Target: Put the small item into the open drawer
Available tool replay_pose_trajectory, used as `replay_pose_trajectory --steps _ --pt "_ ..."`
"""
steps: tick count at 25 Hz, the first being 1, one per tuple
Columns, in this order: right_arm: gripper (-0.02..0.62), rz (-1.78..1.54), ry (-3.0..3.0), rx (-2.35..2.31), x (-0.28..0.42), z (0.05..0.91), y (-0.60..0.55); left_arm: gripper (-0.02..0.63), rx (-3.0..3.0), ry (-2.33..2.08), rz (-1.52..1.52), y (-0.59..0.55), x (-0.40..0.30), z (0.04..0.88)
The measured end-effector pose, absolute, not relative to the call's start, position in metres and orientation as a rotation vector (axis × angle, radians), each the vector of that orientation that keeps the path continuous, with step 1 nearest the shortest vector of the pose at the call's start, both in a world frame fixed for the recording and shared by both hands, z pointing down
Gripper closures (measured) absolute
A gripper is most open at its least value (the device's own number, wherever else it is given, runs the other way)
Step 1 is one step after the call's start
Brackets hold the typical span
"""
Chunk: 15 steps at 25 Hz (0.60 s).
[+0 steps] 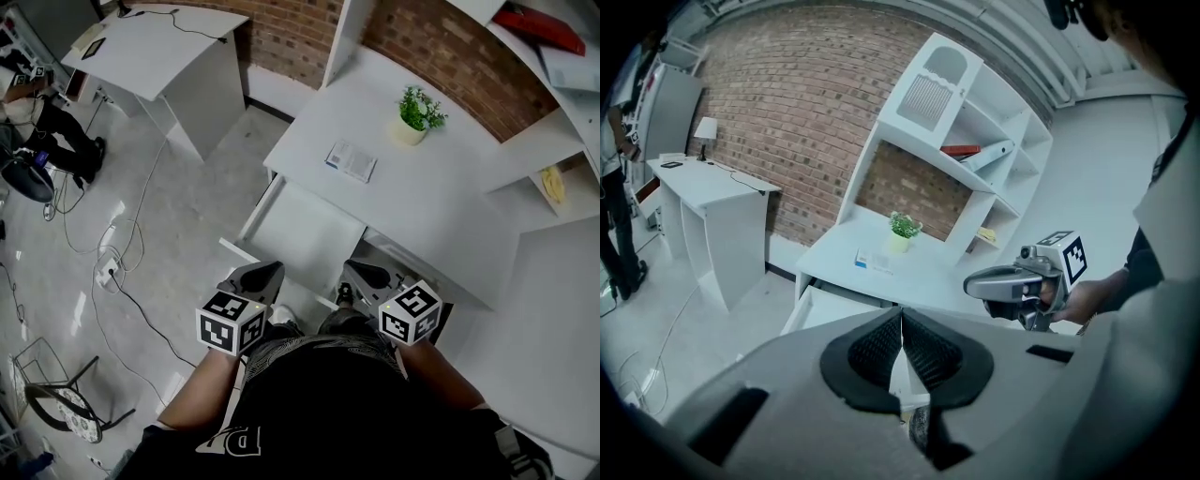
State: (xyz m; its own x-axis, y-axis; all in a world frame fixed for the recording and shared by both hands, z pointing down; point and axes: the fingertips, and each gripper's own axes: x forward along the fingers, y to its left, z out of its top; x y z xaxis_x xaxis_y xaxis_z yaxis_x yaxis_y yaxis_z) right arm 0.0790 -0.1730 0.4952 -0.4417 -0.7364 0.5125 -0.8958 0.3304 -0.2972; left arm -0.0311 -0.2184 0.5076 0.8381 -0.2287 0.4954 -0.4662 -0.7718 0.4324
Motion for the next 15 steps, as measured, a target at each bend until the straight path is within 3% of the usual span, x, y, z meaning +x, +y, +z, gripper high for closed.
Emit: replay_pose_trajectory --steps 15 --pt "0.591 0.669 -2.297 1.233 0.169 0.522 -0.238 0.589 2.356 -0.814 0.527 -0.249 0.009 0.517"
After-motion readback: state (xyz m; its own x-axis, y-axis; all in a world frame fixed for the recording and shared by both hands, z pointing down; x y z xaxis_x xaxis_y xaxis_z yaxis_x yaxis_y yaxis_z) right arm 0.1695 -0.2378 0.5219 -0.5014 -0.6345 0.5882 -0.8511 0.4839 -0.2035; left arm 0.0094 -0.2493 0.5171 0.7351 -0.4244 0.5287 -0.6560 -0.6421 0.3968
